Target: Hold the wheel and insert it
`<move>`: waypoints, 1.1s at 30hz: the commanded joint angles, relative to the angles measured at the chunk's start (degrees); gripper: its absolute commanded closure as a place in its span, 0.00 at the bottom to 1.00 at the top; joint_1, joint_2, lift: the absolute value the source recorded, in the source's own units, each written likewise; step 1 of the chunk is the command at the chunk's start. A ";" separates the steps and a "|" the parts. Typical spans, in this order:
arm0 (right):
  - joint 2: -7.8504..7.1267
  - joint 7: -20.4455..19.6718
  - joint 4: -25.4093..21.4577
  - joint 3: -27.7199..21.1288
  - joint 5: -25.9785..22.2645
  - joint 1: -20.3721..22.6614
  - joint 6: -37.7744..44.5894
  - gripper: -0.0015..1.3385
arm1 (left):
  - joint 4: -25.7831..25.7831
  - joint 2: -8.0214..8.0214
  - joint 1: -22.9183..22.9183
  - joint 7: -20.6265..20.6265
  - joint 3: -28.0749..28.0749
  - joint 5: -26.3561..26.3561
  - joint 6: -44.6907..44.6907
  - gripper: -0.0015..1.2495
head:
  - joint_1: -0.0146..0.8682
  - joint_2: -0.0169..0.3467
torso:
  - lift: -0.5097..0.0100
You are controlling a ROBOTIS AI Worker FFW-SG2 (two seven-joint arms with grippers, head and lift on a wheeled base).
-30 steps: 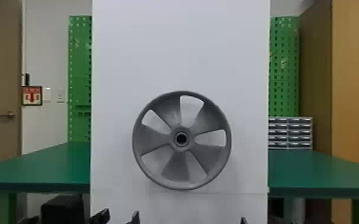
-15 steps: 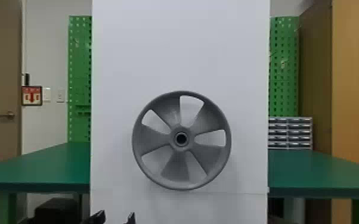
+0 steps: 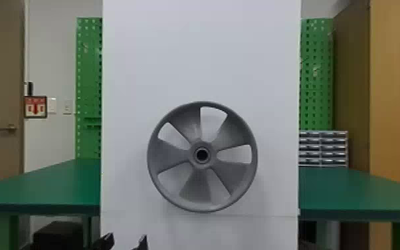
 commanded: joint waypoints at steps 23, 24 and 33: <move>-1.77 2.95 -0.25 -1.63 -5.68 -4.16 7.48 0.06 | -3.95 -1.91 -1.32 0.09 1.20 -6.77 7.43 0.42 | 0.02 0.25 | 0.05; -1.94 3.03 -0.25 -1.45 -5.59 -4.42 7.48 0.06 | -4.04 -2.09 -1.32 0.09 1.29 -6.95 7.52 0.42 | 0.02 0.25 | 0.05; -1.15 3.12 -0.42 -0.49 -5.42 -5.12 7.66 0.06 | -4.57 -2.96 -0.09 0.27 2.16 -8.44 7.96 0.42 | 0.02 0.25 | 0.05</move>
